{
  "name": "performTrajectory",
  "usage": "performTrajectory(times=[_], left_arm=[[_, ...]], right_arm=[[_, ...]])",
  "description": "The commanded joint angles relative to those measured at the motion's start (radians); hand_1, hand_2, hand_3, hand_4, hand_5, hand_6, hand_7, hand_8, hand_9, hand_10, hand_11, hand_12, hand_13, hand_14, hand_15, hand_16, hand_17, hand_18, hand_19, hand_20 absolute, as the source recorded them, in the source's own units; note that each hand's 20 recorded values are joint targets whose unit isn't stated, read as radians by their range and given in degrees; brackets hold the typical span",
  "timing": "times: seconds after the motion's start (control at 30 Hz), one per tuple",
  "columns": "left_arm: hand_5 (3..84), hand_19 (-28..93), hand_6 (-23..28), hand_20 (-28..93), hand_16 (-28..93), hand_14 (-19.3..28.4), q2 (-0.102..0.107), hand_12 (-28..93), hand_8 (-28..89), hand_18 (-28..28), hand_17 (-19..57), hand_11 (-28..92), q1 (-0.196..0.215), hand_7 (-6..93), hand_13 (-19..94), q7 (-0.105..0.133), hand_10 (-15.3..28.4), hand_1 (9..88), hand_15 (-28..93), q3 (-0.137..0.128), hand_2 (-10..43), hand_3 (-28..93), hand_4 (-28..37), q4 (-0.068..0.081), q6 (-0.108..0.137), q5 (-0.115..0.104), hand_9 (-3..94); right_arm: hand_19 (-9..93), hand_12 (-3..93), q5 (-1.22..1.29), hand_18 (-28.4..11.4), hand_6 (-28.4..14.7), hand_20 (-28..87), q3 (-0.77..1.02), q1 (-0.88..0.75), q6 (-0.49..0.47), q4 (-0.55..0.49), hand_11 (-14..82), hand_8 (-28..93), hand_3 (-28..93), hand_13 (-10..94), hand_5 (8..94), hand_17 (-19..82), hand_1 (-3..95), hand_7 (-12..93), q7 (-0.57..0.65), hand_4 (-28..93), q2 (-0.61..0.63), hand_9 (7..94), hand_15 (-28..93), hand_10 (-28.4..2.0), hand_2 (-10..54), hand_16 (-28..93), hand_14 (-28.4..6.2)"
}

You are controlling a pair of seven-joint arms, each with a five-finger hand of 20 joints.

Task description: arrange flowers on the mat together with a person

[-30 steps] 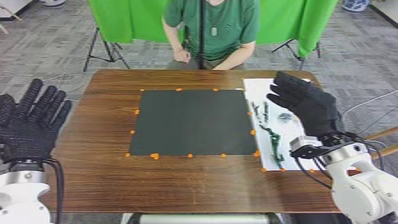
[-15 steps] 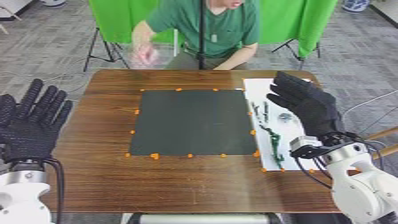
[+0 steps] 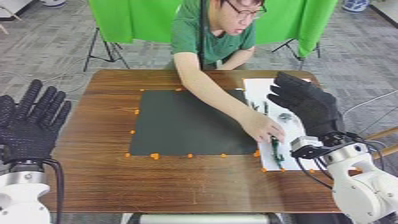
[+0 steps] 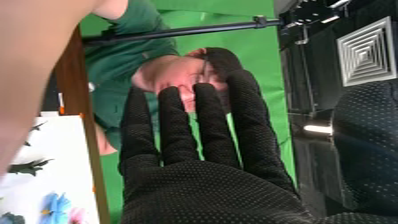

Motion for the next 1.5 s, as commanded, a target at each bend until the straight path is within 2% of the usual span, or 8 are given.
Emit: performTrajectory(times=[0.03, 0.17, 0.23, 0.3, 0.57, 1.0, 1.1, 1.5], left_arm=[[40.8, 27, 6.3, 10, -7, 11.0, -0.005, 8, -9, 11.2, -3.9, 15, 0.018, 8.9, 23, 0.002, 13.4, 22.2, 20, 0.004, 16.9, 70, -28.3, 0.002, 0.001, -0.009, 34.0], [40.9, 27, 6.4, 10, -7, 11.0, -0.003, 8, -9, 11.2, -3.9, 15, 0.014, 8.8, 23, 0.004, 13.5, 22.2, 20, 0.008, 16.9, 70, -28.3, 0.005, 0.004, -0.017, 34.0], [40.9, 27, 6.5, 10, -7, 11.1, -0.002, 8, -9, 11.2, -3.8, 15, 0.010, 8.8, 23, 0.009, 13.5, 21.9, 20, 0.011, 16.6, 70, -28.3, 0.007, -0.004, -0.045, 34.0], [40.9, 27, 6.5, 10, -7, 11.1, -0.001, 8, -9, 11.2, -3.8, 16, 0.012, 8.8, 23, 0.010, 13.5, 22.0, 20, 0.012, 16.4, 70, -28.3, 0.006, 0.005, -0.038, 34.1], [41.1, 26, 6.5, 10, -7, 11.1, -0.001, 8, -9, 11.1, -3.6, 16, 0.016, 8.9, 23, 0.011, 13.6, 22.0, 21, 0.011, 16.3, 70, -28.3, 0.005, -0.001, -0.039, 34.3], [41.4, 27, 6.6, 10, -7, 11.2, -0.005, 8, -9, 11.2, -3.7, 16, 0.017, 9.1, 23, 0.019, 13.6, 21.9, 21, 0.015, 16.3, 71, -28.3, 0.003, 0.005, -0.049, 34.5], [41.5, 27, 6.6, 10, -7, 11.2, -0.004, 8, -9, 11.2, -3.7, 16, 0.016, 9.0, 24, 0.025, 13.6, 21.9, 21, 0.017, 16.3, 71, -28.3, 0.001, 0.012, -0.063, 34.6], [41.7, 27, 6.7, 10, -7, 11.2, -0.005, 8, -9, 11.2, -3.8, 16, 0.016, 9.2, 24, 0.021, 13.7, 21.9, 21, 0.022, 16.4, 71, -28.3, 0.002, 0.014, -0.063, 34.8]], right_arm=[[30, 11.1, -0.004, -15.8, -1.7, 12, 0.003, -0.006, -0.008, 0.000, 3.6, -9, 73, 28, 42.9, 10, 14.9, 10, 0.002, -22, -0.002, 37.3, 8, -11.2, 8.5, 14, -11.7], [30, 11.1, -0.003, -16.0, -1.7, 12, 0.002, -0.005, -0.005, 0.000, 3.6, -9, 73, 29, 42.9, 10, 14.9, 10, 0.009, -21, -0.003, 37.4, 8, -11.2, 8.6, 15, -11.7], [30, 11.1, -0.004, -16.0, -1.7, 12, 0.001, -0.006, 0.000, 0.000, 3.6, -9, 73, 29, 42.9, 10, 14.9, 10, 0.010, -21, -0.003, 37.4, 8, -11.2, 8.6, 15, -11.6], [30, 11.1, -0.002, -16.0, -1.7, 12, 0.001, -0.008, 0.002, -0.001, 3.6, -9, 73, 29, 42.9, 10, 14.8, 10, 0.011, -21, -0.007, 37.5, 8, -11.3, 8.6, 15, -11.8], [30, 11.1, -0.004, -16.0, -1.8, 12, -0.003, -0.008, 0.005, -0.001, 3.6, -9, 73, 29, 43.1, 10, 15.0, 11, 0.014, -21, -0.008, 37.5, 8, -11.4, 8.8, 15, -12.1], [30, 11.1, -0.004, -16.0, -1.8, 12, -0.002, -0.011, 0.012, -0.004, 3.5, -9, 73, 29, 43.1, 10, 15.2, 11, 0.015, -21, -0.010, 37.4, 8, -11.5, 8.9, 15, -12.1], [30, 11.1, -0.004, -16.1, -1.9, 12, 0.001, -0.015, 0.013, -0.006, 3.5, -9, 73, 29, 43.2, 10, 15.2, 11, 0.014, -21, -0.010, 37.4, 8, -11.5, 8.9, 16, -12.2], [30, 11.1, -0.003, -16.1, -1.9, 12, 0.007, -0.020, 0.010, -0.008, 3.5, -9, 73, 29, 43.1, 10, 15.2, 11, 0.015, -21, -0.014, 37.4, 8, -11.4, 9.0, 16, -12.2]])
